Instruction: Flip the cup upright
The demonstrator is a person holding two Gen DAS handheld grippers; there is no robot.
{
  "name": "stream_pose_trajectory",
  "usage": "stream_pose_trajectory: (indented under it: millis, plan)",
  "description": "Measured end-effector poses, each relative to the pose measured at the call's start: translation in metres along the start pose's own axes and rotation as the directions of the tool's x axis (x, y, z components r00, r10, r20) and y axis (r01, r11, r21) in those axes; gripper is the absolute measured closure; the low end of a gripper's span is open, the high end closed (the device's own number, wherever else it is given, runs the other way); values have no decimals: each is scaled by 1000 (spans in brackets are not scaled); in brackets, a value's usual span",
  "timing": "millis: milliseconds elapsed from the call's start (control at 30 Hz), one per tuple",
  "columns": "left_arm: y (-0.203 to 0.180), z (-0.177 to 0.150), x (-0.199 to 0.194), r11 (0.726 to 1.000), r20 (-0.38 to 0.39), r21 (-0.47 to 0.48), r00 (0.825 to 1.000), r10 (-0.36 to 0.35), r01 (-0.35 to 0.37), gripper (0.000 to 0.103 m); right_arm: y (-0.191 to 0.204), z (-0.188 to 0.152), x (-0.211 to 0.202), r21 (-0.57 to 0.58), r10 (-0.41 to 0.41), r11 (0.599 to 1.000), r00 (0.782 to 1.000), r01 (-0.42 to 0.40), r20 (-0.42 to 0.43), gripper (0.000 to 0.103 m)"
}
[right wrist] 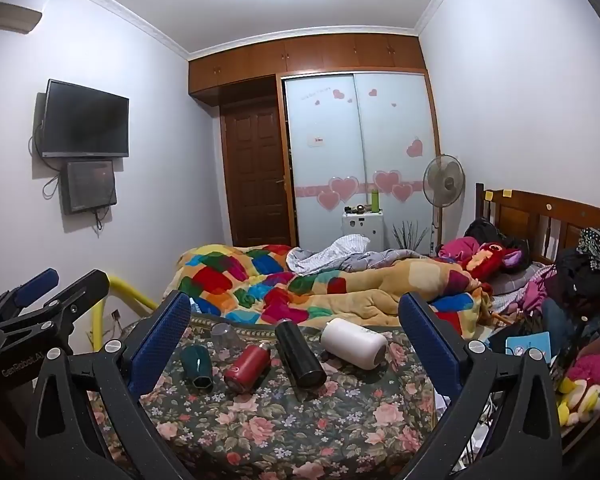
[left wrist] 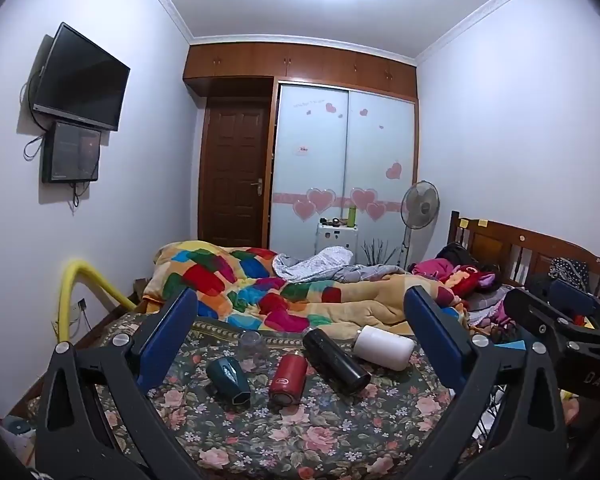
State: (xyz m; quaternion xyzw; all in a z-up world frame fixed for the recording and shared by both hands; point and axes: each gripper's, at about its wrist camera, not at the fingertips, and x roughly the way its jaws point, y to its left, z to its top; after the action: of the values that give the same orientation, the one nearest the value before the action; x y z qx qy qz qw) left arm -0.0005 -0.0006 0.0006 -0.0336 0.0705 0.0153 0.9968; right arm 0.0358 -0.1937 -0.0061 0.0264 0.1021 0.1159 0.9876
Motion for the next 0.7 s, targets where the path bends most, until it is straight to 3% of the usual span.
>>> stream_pose_trajectory:
  millis: [700]
  plan:
    - [-2,8,-7,1000,16,1,1000,-6,6,0,5,1,-1,3,5,1000,1000,-4,-8,0]
